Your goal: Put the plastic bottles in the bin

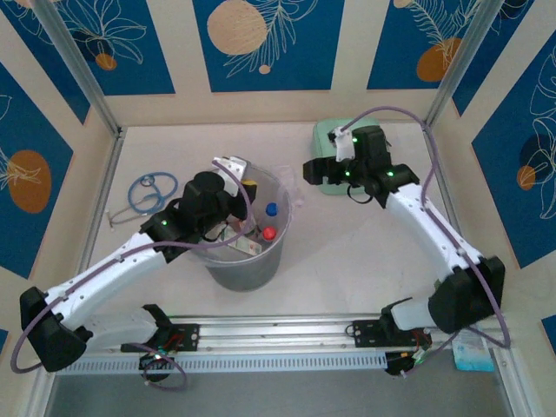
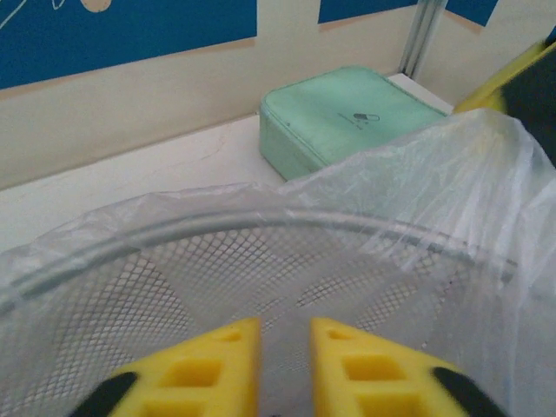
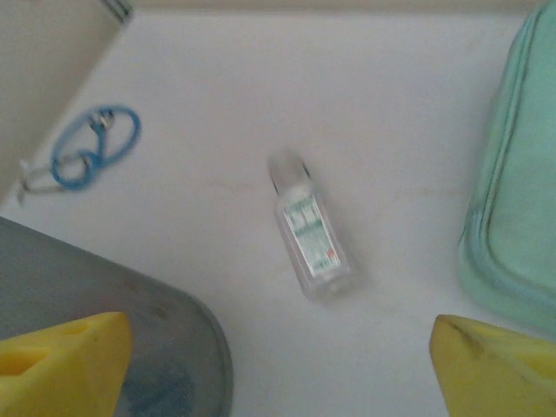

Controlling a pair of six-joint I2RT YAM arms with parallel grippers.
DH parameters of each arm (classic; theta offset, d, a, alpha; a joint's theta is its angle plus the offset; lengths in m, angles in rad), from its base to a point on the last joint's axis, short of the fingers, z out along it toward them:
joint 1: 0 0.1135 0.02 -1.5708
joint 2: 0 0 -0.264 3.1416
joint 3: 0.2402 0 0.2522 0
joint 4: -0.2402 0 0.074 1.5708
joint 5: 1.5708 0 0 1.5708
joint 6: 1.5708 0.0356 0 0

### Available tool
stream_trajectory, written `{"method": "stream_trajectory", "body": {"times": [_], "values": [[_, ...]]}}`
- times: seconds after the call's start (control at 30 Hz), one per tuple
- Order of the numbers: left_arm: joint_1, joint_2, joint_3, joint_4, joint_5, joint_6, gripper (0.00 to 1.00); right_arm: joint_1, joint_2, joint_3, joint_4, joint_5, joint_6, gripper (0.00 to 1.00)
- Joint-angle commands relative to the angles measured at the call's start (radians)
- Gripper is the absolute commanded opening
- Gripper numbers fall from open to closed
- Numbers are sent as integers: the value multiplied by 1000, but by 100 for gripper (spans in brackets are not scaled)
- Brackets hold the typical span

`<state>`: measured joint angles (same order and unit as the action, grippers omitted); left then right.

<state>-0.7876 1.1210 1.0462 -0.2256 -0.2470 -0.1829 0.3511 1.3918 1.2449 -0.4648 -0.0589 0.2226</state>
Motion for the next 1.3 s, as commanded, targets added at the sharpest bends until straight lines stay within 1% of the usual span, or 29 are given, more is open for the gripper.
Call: {"method": "stream_trajectory", "body": {"times": [0.0, 0.07, 0.2, 0.27, 0.33, 0.47, 0.67, 0.73, 0.8, 0.93, 1.03, 1.27], "values": [[23, -40, 73, -79, 31, 9, 35, -7, 90, -34, 3, -46, -40, 93], [27, -50, 100, -100, 37, 19, 48, -12, 174, -25, 23, -62, -57, 94], [34, -74, 138, -153, 12, 27, 61, -8, 332, 32, 41, -98, -85, 99], [42, -91, 155, -198, -5, 21, 67, -5, 405, 57, 76, -131, -93, 99], [49, -106, 174, -263, -25, 17, 72, 0, 469, 101, 75, -165, -97, 99], [71, -169, 200, -402, -97, 9, 73, 27, 567, 164, 88, -182, -102, 99], [112, -253, 171, -504, -93, -40, 73, 58, 684, 257, 73, -171, -60, 99], [119, -266, 158, -519, -95, -48, 73, 59, 714, 279, 64, -179, -39, 95], [126, -273, 152, -524, -88, -49, 70, 59, 732, 287, 67, -175, -24, 91], [139, -265, 147, -505, -72, -44, 68, 57, 746, 285, 58, -136, -5, 80], [145, -258, 141, -486, -66, -41, 68, 52, 724, 262, 64, -124, 2, 68], [156, -224, 133, -463, -45, -48, 68, 36, 639, 199, 76, -122, 8, 49]]}}
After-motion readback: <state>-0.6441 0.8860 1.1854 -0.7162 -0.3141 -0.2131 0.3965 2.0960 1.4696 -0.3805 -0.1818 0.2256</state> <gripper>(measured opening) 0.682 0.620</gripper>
